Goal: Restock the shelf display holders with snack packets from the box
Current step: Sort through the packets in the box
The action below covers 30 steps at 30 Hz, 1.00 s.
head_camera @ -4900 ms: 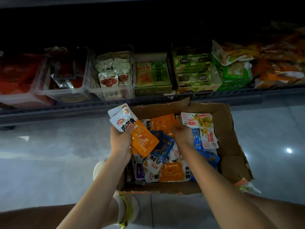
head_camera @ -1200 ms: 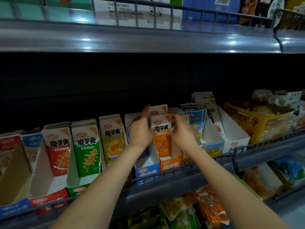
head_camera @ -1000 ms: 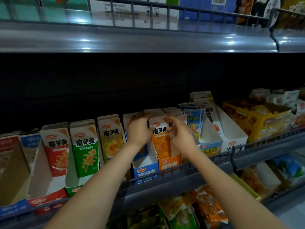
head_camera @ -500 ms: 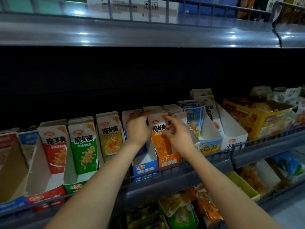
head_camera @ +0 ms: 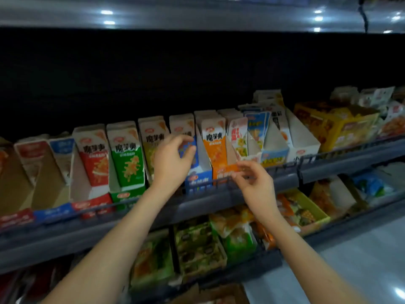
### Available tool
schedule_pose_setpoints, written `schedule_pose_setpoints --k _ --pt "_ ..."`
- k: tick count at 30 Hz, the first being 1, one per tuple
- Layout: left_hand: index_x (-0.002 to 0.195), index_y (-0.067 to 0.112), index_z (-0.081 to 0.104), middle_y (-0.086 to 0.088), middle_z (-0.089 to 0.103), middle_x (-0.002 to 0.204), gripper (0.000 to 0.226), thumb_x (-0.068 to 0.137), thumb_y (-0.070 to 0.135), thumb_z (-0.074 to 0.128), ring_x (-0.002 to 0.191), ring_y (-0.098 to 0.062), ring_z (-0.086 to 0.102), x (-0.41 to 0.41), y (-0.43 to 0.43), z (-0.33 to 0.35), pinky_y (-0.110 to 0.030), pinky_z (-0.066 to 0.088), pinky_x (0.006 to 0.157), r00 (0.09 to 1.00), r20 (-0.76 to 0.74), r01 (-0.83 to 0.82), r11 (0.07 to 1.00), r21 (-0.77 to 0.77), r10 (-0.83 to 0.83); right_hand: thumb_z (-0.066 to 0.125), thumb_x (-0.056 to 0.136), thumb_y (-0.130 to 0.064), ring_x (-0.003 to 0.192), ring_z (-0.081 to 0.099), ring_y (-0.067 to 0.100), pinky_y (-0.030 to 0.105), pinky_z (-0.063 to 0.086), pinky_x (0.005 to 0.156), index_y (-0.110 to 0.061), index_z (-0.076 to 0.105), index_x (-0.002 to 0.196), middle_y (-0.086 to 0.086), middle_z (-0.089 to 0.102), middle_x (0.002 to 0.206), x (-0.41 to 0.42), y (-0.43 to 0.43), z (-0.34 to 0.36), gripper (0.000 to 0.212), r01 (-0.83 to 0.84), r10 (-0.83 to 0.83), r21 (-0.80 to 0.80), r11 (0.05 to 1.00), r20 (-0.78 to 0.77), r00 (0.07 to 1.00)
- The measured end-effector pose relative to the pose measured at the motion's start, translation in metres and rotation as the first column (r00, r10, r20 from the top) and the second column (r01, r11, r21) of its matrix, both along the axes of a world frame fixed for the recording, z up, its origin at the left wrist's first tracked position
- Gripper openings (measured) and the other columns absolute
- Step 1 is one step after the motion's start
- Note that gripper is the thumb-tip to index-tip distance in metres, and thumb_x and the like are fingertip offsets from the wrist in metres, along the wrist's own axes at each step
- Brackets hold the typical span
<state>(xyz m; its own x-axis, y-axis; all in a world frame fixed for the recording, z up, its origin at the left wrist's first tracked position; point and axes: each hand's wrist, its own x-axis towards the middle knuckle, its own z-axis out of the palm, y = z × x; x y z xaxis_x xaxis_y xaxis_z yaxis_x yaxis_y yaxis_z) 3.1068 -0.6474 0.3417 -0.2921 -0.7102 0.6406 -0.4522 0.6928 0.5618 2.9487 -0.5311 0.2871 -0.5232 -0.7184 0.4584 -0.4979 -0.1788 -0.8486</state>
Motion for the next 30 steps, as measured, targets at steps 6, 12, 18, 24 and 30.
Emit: schedule_pose_setpoints --k 6,12,18,24,30 --pt "0.094 0.013 0.069 0.005 0.061 0.090 0.014 0.088 0.017 0.057 0.084 -0.007 0.055 0.071 0.082 -0.076 -0.020 0.041 0.073 0.993 0.045 0.108 0.994 0.001 -0.108 0.066 0.087 -0.014 0.070 0.063 0.003 0.017 0.050 0.063 -0.027 0.064 0.084 -0.009 0.066 0.076 0.054 0.068 -0.070 0.014 -0.129 0.050 0.239 0.962 0.311 0.949" --pt "0.098 0.013 0.068 0.011 0.054 0.090 0.012 0.090 0.010 0.060 0.081 -0.006 0.054 0.147 0.157 -0.202 -0.021 0.041 0.070 0.950 0.287 0.044 0.963 0.265 -0.123 0.068 0.087 -0.020 0.069 0.063 0.008 0.028 0.052 0.071 -0.025 0.067 0.081 -0.005 0.068 0.076 0.100 0.137 -0.177 0.008 -0.238 0.077 0.615 0.752 0.276 0.958" --pt "0.103 0.014 0.069 0.001 0.064 0.101 0.016 0.093 0.013 0.056 0.085 -0.015 0.060 0.195 0.201 -0.313 -0.021 0.041 0.069 0.922 0.376 -0.149 0.811 0.566 -0.093 0.066 0.088 -0.022 0.094 0.064 0.014 0.026 0.051 0.085 -0.013 0.065 0.109 0.002 0.069 0.100 0.132 0.173 -0.280 0.023 -0.242 0.060 0.813 0.530 0.249 0.967" --pt "0.097 0.010 0.071 -0.005 0.066 0.101 0.018 0.086 0.001 0.061 0.090 -0.024 0.063 0.223 0.214 -0.382 -0.027 0.045 0.073 0.919 0.393 -0.258 0.738 0.623 -0.011 0.057 0.094 -0.029 0.111 0.059 0.017 0.006 0.039 0.069 -0.009 0.051 0.132 0.004 0.060 0.125 0.176 0.138 -0.356 0.043 -0.137 0.062 0.861 0.490 0.122 0.991" --pt "0.097 0.009 0.069 -0.008 0.066 0.097 0.024 0.087 0.019 0.050 0.088 -0.029 0.059 0.245 0.193 -0.404 -0.032 0.045 0.071 0.895 0.434 -0.360 0.738 0.571 0.101 0.059 0.087 -0.051 0.099 0.059 0.022 0.034 0.050 0.079 -0.013 0.063 0.105 0.004 0.063 0.106 0.204 0.080 -0.400 0.042 0.252 0.034 0.860 0.444 -0.297 0.954"
